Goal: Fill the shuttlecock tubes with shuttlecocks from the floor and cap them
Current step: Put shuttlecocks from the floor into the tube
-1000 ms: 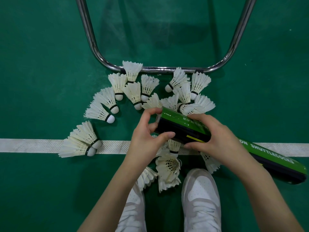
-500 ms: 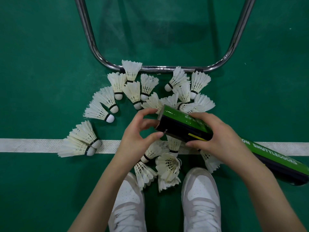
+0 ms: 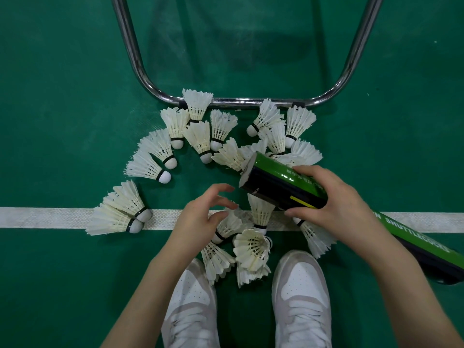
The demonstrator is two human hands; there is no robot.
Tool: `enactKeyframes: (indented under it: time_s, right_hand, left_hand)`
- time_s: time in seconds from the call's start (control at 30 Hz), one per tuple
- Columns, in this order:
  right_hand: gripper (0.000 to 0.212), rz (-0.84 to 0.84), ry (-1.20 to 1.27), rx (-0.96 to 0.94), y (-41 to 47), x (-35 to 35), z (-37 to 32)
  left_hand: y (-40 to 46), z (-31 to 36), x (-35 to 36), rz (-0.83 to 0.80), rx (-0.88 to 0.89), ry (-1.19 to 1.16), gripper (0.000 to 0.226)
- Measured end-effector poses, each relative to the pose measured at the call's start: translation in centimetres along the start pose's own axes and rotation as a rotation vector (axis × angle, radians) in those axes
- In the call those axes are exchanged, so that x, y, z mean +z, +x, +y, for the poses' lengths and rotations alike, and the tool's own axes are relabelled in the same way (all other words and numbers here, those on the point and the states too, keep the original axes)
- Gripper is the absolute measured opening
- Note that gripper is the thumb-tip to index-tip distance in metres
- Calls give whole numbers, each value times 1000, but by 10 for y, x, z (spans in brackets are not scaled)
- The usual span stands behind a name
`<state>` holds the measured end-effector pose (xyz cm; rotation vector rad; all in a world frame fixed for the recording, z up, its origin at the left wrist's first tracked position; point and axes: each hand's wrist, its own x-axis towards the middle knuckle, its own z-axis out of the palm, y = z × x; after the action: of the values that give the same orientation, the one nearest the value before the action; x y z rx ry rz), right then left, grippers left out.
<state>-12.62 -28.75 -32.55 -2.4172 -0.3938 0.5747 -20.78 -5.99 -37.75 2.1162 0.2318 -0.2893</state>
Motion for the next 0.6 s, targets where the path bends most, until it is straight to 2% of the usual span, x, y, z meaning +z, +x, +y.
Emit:
enactKeyframes:
  time_s: [0.13, 0.27, 0.43, 0.6]
  right_hand:
    - [68, -4, -8, 3, 1, 0, -1]
    - [68, -7, -2, 2, 0, 1, 0]
    - [69, -3, 3, 3, 1, 2, 2]
    - [67, -1, 2, 0, 1, 3, 1]
  left_hand:
    - [1, -5, 2, -14, -5, 40, 45]
    - [1, -6, 4, 40, -8, 58, 41]
    - [2, 0, -4, 228, 23, 42, 37]
    - [1, 13, -19, 415, -74, -112, 30]
